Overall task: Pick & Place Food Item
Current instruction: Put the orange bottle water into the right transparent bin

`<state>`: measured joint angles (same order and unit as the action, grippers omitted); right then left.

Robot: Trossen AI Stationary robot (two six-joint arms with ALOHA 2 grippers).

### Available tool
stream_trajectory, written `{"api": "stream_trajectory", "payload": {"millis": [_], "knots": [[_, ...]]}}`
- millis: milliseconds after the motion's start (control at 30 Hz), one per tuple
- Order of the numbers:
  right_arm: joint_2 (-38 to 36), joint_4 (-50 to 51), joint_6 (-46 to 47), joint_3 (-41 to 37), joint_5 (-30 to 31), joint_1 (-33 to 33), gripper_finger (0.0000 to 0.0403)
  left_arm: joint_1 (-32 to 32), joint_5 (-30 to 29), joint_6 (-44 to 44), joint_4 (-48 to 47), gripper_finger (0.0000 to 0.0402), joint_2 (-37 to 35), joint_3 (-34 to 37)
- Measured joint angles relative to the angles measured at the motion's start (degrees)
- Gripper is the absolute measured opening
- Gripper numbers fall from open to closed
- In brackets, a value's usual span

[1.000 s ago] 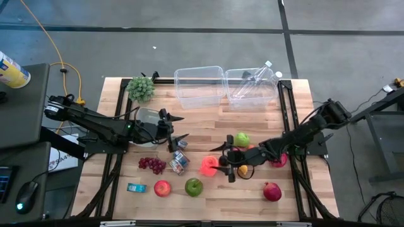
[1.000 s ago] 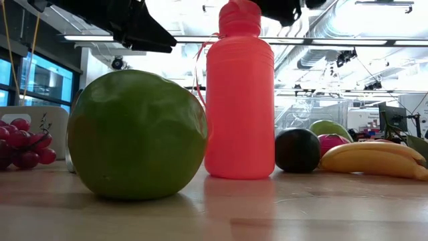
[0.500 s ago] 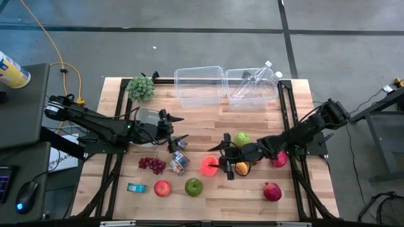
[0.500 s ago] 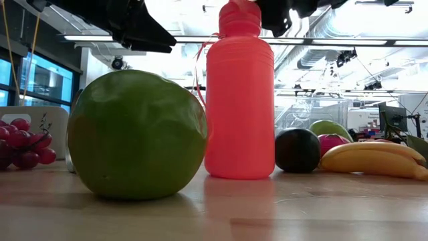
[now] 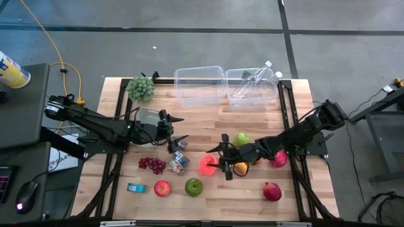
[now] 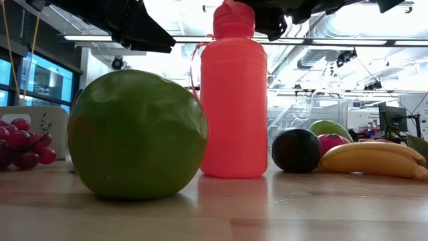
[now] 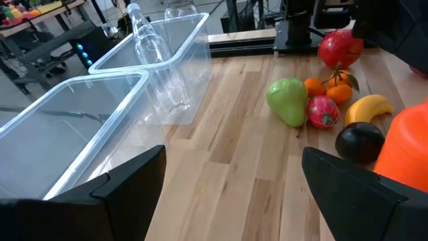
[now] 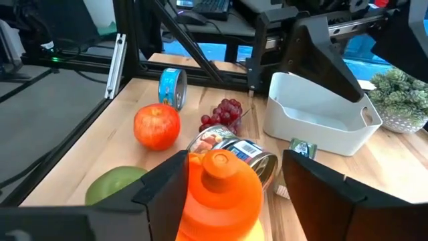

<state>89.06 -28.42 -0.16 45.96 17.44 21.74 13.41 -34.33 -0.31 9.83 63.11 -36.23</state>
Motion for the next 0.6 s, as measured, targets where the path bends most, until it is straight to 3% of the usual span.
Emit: {"api": "stream_trajectory", "payload": {"millis": [167,467,600], "knots": [[0.0,1.0,0.3,0.0,-0.1,-0.1,0.0173,0.0,0.0,-0.1,-0.7,0.0340,0.0,0.0],[0.0,1.5,-1.3,0.0,-0.1,-0.1,0.0029,0.0,0.0,-0.2,-0.9,0.0340,0.0,0.0],[0.0,1.5,-1.4,0.0,0.1,-0.1,0.0024,0.0,0.0,-0.6,-1.3,0.0340,0.0,0.0]]}}
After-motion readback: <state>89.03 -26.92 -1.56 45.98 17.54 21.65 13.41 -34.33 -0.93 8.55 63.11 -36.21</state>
